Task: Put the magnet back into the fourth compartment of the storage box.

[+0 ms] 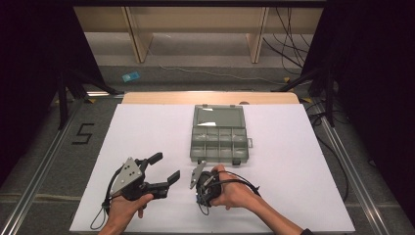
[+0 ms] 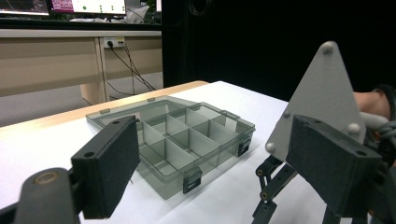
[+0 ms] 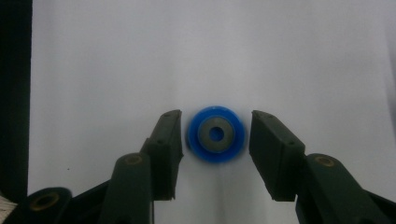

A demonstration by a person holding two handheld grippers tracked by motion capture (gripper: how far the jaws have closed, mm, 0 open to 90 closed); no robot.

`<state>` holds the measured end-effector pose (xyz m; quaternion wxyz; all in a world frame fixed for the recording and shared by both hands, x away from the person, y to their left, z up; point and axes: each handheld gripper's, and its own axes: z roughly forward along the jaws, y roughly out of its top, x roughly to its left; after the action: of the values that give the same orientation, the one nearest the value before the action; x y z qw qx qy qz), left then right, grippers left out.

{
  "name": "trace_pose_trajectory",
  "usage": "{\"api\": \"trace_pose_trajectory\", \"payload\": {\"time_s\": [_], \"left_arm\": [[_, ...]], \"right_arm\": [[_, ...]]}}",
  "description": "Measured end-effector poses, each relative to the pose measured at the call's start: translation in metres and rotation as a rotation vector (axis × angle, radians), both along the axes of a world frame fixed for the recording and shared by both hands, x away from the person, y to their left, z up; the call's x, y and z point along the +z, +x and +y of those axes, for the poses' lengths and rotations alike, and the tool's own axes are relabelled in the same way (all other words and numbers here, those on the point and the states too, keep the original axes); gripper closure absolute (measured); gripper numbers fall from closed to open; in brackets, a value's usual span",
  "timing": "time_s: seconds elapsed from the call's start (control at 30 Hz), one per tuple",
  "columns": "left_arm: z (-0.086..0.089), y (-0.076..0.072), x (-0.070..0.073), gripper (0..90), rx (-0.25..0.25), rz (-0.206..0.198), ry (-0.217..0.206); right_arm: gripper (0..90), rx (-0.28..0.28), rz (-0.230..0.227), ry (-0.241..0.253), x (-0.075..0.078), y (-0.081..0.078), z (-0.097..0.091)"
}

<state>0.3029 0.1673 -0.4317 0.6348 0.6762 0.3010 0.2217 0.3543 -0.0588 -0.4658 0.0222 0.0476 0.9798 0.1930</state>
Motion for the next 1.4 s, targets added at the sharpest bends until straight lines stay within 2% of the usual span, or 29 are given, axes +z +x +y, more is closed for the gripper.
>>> {"api": "trace_pose_trajectory", "payload": {"time_s": [0.2, 0.37, 0.53, 0.7, 0.77, 0.97, 1.4], "left_arm": [[0.0, 0.0, 0.0, 16.4, 0.001, 0.0, 0.002], [0.0, 0.0, 0.0, 16.4, 0.0, 0.001, 0.001], [0.0, 0.0, 0.0, 16.4, 0.0, -0.002, 0.0], [0.0, 0.0, 0.0, 16.5, -0.001, -0.002, 0.0], [0.0, -0.001, 0.0, 16.4, 0.0, 0.001, -0.003], [0.0, -0.001, 0.0, 16.4, 0.001, 0.0, -0.003], [-0.001, -0.001, 0.0, 16.5, -0.004, 0.0, -0.002]], "right_arm": [[61.6, 0.01, 0.022, -0.011, 0.0, 0.002, 0.003], [62.4, 0.016, 0.032, -0.016, 0.001, 0.002, 0.003], [62.6, 0.017, 0.015, -0.022, 0.002, 0.002, 0.003], [62.6, -0.009, 0.021, -0.012, 0.005, 0.003, 0.0], [62.6, 0.001, 0.006, -0.011, 0.007, 0.004, -0.001], [62.6, -0.007, -0.003, 0.003, 0.013, 0.007, -0.005], [62.6, -0.05, -0.034, 0.052, 0.034, 0.018, -0.023]]}}
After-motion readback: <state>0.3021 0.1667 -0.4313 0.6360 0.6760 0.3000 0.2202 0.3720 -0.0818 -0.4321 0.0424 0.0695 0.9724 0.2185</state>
